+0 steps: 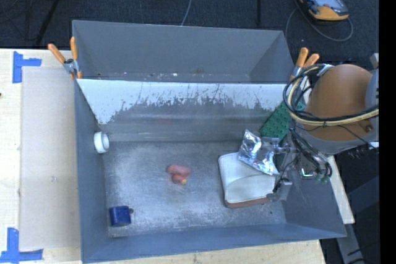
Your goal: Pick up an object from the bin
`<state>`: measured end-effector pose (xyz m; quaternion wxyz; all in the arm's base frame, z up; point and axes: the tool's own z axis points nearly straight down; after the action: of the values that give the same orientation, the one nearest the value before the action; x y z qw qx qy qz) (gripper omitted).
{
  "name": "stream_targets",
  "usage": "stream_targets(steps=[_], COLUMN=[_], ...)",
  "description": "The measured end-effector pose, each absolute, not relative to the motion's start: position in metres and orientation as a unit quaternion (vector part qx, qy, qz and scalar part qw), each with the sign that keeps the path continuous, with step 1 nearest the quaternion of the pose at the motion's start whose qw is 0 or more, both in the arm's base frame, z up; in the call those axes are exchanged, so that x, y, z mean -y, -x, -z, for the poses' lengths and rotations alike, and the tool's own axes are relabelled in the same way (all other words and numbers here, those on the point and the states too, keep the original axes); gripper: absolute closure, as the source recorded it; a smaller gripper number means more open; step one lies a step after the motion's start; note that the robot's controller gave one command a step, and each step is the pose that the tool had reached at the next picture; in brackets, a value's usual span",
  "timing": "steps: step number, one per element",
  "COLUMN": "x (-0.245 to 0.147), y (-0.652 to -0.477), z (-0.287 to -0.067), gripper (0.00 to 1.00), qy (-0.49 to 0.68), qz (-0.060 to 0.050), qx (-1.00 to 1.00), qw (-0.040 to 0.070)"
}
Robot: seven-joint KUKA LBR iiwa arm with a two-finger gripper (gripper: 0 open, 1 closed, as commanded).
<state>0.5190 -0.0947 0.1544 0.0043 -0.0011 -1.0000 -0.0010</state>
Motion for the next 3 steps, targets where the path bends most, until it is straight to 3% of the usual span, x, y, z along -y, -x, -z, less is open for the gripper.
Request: stream_targets(steps=[1,2,3], x=[0.116,0.102,0.102], y=[-0.555,-0.615,-0.615], z=[-0.076,-0.07,-0.074], gripper=[0.0,0.0,1.0], qy=[0.021,0.065,0.064], qz=[0.0,0.0,0.0], qx=[1.0,0.998,0.998], qw=[-0.008,-0.002,-0.001])
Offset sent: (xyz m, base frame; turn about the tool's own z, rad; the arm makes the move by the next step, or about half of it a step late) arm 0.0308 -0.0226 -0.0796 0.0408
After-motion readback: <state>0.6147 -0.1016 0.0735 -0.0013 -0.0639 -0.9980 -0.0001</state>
